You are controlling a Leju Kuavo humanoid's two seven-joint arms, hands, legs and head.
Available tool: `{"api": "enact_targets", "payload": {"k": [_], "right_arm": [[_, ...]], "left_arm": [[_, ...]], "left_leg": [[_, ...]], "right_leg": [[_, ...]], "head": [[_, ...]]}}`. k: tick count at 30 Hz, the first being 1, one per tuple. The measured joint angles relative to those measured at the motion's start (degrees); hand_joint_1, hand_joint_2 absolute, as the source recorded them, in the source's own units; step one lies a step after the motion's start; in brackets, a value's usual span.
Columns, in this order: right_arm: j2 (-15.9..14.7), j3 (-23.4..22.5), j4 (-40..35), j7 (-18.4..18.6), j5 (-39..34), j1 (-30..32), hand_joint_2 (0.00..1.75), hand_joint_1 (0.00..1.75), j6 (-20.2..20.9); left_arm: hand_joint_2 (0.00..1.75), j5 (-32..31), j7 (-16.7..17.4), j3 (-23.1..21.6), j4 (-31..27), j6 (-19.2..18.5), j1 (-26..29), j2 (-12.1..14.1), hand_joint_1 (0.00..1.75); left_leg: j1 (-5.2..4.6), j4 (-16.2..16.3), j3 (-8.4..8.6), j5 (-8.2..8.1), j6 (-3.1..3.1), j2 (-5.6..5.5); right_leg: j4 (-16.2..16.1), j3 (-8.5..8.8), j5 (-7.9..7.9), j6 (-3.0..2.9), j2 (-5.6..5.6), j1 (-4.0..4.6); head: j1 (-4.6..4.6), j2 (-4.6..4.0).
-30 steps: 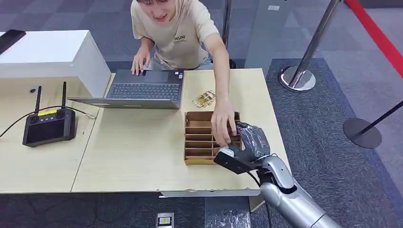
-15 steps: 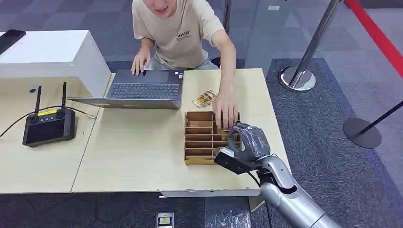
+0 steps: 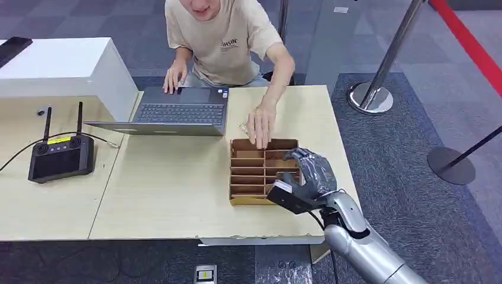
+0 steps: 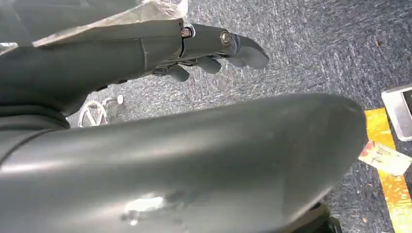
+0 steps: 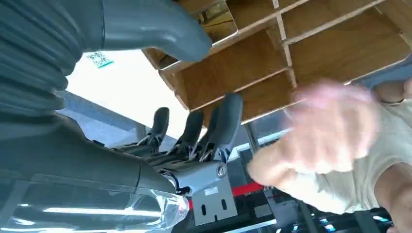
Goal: Pass the card to the sensor for recognition and then transmit it.
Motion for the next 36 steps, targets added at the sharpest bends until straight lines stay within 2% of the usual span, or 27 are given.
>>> {"api": "enact_targets", "payload": {"k": [6, 36], "right_arm": [[0.07, 0.02, 0.18, 0.02, 0.02, 0.00, 1.75, 0.93, 0.02], [0.57, 0.42, 2.40, -0.96, -1.05, -0.68, 1.75, 0.87, 0.00]], "left_arm": [[0.00, 0.00, 0.00, 0.00, 0.00, 0.00, 0.00, 0.00, 0.00], [0.00, -0.09, -0.20, 0.00, 0.00, -0.02, 0.00, -0.02, 0.00]], "left_leg": [[0.00, 0.00, 0.00, 0.00, 0.00, 0.00], [0.00, 0.00, 0.00, 0.00, 0.00, 0.00]], "right_leg": [[0.00, 0.00, 0.00, 0.00, 0.00, 0.00], [0.00, 0.00, 0.00, 0.00, 0.00, 0.00]], "head": [[0.00, 0.00], [0.00, 0.00]]}}
